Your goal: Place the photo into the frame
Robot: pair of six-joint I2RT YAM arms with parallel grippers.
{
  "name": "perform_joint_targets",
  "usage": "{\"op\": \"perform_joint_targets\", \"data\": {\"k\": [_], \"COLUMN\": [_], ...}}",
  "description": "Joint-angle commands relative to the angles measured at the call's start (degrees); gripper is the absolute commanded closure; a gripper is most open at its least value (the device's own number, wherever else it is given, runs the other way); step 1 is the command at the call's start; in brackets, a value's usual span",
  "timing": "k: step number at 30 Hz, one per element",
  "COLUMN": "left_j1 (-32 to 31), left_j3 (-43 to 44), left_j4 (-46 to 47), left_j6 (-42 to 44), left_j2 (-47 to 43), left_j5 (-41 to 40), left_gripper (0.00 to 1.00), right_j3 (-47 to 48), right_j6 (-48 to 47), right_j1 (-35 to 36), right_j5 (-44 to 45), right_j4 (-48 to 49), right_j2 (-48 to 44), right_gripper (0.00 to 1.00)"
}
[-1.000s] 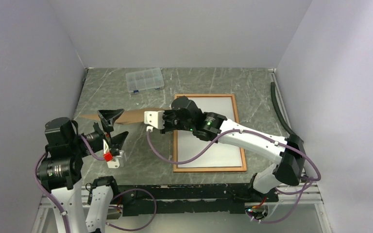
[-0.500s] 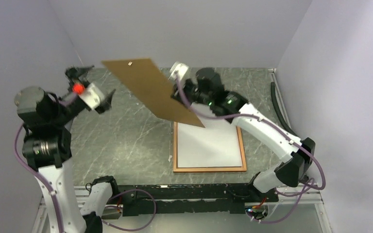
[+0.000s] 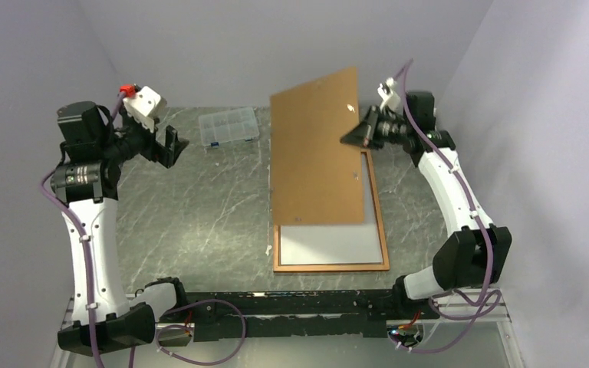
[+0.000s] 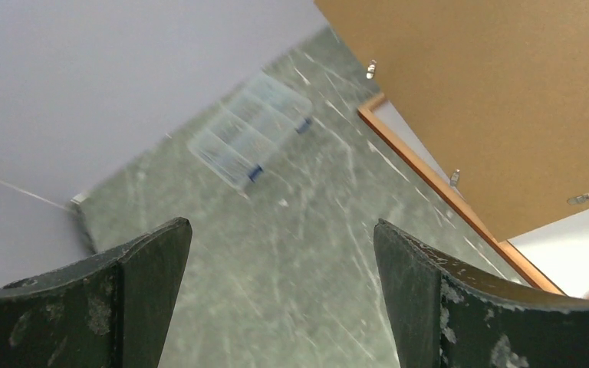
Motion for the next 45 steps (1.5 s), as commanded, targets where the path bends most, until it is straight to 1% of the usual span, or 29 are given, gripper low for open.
{"op": "perform_joint_targets", "data": {"k": [1,6,8,13,18,22,26,28,33,41,45], "left_j1": [-0.1,-0.2,-0.3,-2.6,-7.1,-10.1,-11.0,-12.8,-13.3,-13.8,-14.0], "left_j3": [-5.8,-11.9,-14.5,-18.8,-22.1,-23.1,-24.2,-24.5,-25.5,-24.9,-24.6], "left_j4": [-3.4,-5.1,-4.8,-3.6,-1.0,-0.3,1.2,1.6,2.0,1.7,2.3], "left_j6": [1.6,4.3,4.2,4.5,4.6,4.8,4.7,4.8,4.9,5.1,4.6], "left_j2": [-1.1,-0.2,0.5,3.2,5.5,7.1,7.3,7.2,7.2,7.9,8.2], "left_j5": [3.4,6.3,7.3,7.6,5.9,4.9,3.8,3.7,3.3,2.9,2.9], "left_gripper": [0.06,0.07,0.08,0.12,0.13,0.13,0.13,0.13,0.14,0.14,0.14], "right_j3": [-12.2,-18.4,-18.6,-20.2,-18.7,-18.8,-18.1,-17.9,-17.7,-19.1,-19.0], "right_j6": [10.5,9.4,5.4,-0.3,-5.4,-6.9,-8.1,-8.3,-9.5,-7.3,-7.3], "right_j1": [-6.1,-12.3,-13.8,-15.2,-15.8,-16.6,-16.8,-16.8,-16.8,-16.8,-16.7], "right_j5": [-15.7,-20.6,-21.0,-20.3,-20.1,-20.4,-19.9,-19.7,-18.6,-19.4,-19.1], "right_j4": [6.6,6.0,2.5,-0.6,-4.3,-4.3,-5.7,-5.7,-6.6,-3.5,-3.6], "right_j2": [-7.1,-9.3,-9.0,-8.5,-4.6,-2.2,0.1,0.8,3.5,5.2,6.1], "right_gripper": [1.0,1.0,1.0,1.0,1.0,1.0,1.0,1.0,1.0,1.0,1.0]}}
